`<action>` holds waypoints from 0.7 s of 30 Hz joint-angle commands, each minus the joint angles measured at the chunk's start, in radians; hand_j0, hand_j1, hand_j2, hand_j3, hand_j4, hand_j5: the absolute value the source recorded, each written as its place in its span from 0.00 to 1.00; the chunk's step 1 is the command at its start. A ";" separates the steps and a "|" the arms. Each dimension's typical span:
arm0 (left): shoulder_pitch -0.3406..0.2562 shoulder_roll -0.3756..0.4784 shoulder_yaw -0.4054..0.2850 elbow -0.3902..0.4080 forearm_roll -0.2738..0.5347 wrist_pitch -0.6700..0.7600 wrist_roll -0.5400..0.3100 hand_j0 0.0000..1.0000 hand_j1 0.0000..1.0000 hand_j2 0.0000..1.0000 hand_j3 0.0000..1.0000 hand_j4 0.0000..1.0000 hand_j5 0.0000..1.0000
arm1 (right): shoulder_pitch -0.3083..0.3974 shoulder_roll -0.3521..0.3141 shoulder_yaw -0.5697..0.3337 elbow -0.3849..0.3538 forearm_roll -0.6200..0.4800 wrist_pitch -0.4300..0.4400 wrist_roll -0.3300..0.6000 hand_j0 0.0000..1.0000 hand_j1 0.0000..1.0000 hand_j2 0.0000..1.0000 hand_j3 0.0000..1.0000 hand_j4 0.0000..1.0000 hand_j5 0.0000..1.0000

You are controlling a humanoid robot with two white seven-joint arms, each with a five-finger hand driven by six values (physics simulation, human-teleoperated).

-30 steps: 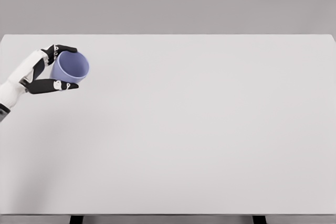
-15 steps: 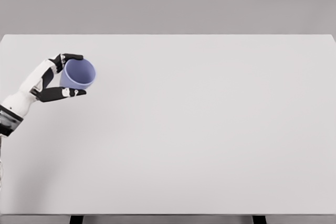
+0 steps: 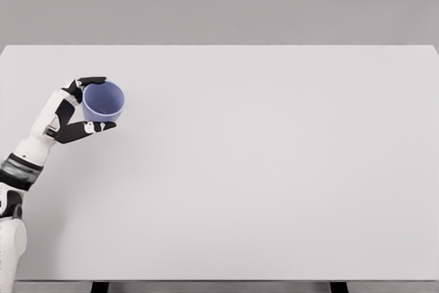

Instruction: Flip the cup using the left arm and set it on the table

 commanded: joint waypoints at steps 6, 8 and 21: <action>-0.029 -0.012 -0.002 0.125 0.040 -0.090 0.012 0.66 0.66 0.66 0.66 0.66 0.66 | 0.000 0.000 0.000 0.000 0.000 0.001 0.000 1.00 1.00 1.00 1.00 1.00 1.00; -0.058 -0.023 0.001 0.177 0.040 -0.090 0.012 0.66 0.66 0.66 0.66 0.66 0.66 | 0.000 0.000 0.000 0.000 0.000 0.001 0.000 1.00 1.00 1.00 1.00 1.00 1.00; -0.084 -0.044 0.007 0.234 0.155 -0.090 0.012 0.66 0.66 0.66 0.66 0.66 0.66 | 0.000 0.000 0.001 0.000 0.000 -0.001 0.000 1.00 1.00 1.00 1.00 1.00 1.00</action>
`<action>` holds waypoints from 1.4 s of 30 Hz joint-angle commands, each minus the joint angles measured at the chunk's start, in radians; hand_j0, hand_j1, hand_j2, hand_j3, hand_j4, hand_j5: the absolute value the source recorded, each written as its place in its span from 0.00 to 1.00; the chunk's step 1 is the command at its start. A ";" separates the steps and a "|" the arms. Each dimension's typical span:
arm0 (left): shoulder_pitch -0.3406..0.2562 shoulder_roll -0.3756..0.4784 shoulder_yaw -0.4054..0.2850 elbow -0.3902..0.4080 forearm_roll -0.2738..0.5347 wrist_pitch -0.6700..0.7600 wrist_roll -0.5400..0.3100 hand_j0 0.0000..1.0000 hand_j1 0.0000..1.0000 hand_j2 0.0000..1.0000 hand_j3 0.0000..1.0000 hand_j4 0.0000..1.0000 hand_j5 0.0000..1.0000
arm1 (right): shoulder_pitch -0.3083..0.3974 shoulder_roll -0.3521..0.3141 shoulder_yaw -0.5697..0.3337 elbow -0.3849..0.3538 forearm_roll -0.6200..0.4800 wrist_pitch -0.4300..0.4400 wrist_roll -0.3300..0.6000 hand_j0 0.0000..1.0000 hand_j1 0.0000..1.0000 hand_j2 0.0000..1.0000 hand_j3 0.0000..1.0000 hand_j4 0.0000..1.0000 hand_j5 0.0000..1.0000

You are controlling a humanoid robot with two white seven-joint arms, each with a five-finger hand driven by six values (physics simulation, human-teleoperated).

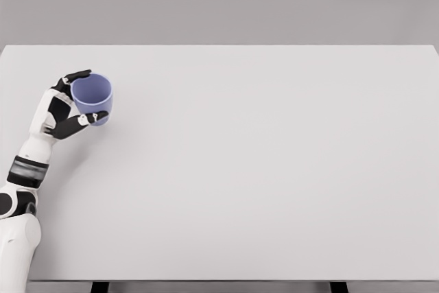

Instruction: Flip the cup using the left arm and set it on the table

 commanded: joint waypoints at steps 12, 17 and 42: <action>-0.046 0.003 -0.002 0.000 0.091 0.077 -0.002 0.67 0.67 0.67 0.67 0.67 0.67 | 0.000 0.000 -0.001 0.000 0.000 -0.001 0.000 1.00 1.00 1.00 1.00 1.00 1.00; -0.052 0.008 -0.007 0.005 0.096 0.105 -0.002 0.68 0.68 0.68 0.68 0.68 0.68 | 0.000 0.000 -0.001 0.000 0.000 -0.001 0.000 1.00 1.00 1.00 1.00 1.00 1.00; -0.090 0.052 -0.022 -0.012 0.100 0.422 -0.004 0.73 0.73 0.73 0.73 0.73 0.73 | 0.002 0.000 -0.001 0.000 -0.001 -0.001 0.000 1.00 1.00 1.00 1.00 1.00 1.00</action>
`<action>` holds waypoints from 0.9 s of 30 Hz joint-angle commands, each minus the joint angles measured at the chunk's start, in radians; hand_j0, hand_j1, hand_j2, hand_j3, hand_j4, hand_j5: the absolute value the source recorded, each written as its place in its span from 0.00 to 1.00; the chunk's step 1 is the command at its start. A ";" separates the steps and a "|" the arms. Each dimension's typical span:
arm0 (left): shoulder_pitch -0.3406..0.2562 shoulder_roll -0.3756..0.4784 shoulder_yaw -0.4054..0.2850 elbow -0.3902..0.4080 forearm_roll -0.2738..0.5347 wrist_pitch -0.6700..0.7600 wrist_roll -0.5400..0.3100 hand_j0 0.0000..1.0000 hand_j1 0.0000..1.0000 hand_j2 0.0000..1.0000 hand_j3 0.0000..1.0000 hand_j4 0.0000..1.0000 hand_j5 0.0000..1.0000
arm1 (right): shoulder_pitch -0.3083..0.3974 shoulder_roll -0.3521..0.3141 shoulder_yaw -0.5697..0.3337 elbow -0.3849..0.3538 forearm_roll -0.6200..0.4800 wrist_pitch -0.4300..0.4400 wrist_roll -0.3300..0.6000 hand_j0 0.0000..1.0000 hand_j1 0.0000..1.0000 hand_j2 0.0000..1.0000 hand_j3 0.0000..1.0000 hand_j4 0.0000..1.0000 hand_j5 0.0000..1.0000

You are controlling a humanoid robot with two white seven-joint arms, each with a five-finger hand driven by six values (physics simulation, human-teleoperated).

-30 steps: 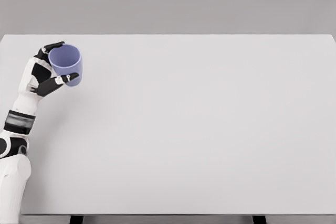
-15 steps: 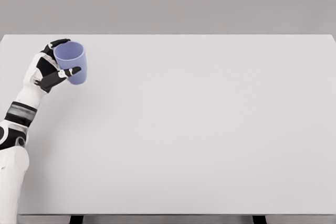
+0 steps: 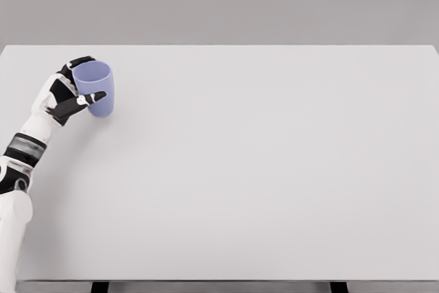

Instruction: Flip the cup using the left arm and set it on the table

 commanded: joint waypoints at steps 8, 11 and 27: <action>0.005 0.015 -0.008 0.002 -0.006 -0.001 0.000 0.77 0.77 0.77 0.77 0.77 0.77 | 0.000 0.000 0.000 0.001 -0.001 0.000 0.000 1.00 1.00 1.00 1.00 1.00 1.00; 0.008 0.015 -0.008 0.002 -0.012 -0.001 0.000 0.84 0.84 0.84 0.84 0.84 0.84 | 0.002 0.000 0.000 0.000 0.000 0.001 0.000 1.00 1.00 1.00 1.00 1.00 1.00; 0.014 0.015 -0.019 -0.006 -0.012 -0.008 0.000 0.97 0.97 0.97 0.97 0.97 0.97 | 0.000 0.000 0.000 0.000 -0.001 0.001 0.000 1.00 1.00 1.00 1.00 1.00 1.00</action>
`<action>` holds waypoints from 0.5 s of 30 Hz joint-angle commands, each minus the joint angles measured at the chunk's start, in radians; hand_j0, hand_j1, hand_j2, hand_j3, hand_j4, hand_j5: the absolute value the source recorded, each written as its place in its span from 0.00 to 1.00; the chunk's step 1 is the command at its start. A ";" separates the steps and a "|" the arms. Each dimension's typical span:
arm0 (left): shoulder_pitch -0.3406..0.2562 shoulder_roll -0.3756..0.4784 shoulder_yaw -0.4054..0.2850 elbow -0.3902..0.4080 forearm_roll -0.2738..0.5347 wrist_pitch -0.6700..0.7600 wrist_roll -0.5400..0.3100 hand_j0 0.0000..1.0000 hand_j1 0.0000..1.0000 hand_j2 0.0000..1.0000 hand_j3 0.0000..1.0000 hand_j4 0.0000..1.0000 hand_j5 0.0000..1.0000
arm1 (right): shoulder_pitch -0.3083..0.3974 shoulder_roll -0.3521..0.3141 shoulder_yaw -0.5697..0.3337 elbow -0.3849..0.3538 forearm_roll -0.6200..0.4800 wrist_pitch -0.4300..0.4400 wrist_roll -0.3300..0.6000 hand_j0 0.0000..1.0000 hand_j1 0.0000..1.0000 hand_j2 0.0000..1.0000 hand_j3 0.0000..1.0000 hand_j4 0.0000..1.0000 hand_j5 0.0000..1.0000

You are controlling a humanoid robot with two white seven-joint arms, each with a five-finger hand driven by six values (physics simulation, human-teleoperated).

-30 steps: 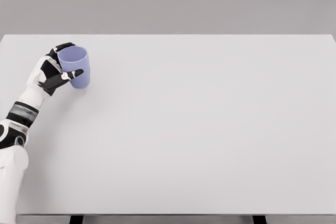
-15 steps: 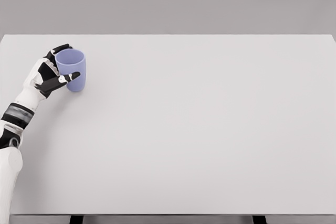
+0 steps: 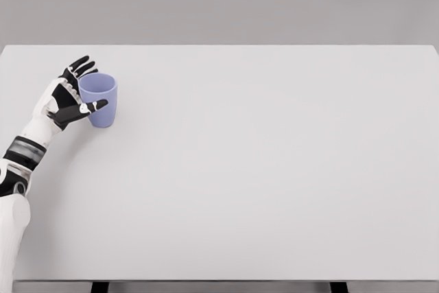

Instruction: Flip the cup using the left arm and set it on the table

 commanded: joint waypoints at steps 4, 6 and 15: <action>0.002 0.002 -0.003 -0.007 0.006 -0.006 0.000 0.99 0.99 0.99 0.99 0.99 0.99 | 0.000 0.000 0.000 0.000 0.000 -0.001 0.000 1.00 1.00 1.00 1.00 1.00 1.00; 0.003 0.002 -0.003 -0.007 0.006 -0.006 0.000 1.00 1.00 1.00 1.00 1.00 1.00 | 0.002 0.000 0.000 0.000 0.000 0.001 0.000 1.00 1.00 1.00 1.00 1.00 1.00; 0.035 0.010 -0.003 -0.044 0.007 -0.009 0.000 1.00 1.00 1.00 1.00 1.00 1.00 | 0.000 0.000 0.000 0.000 0.000 0.001 0.000 1.00 1.00 1.00 1.00 1.00 1.00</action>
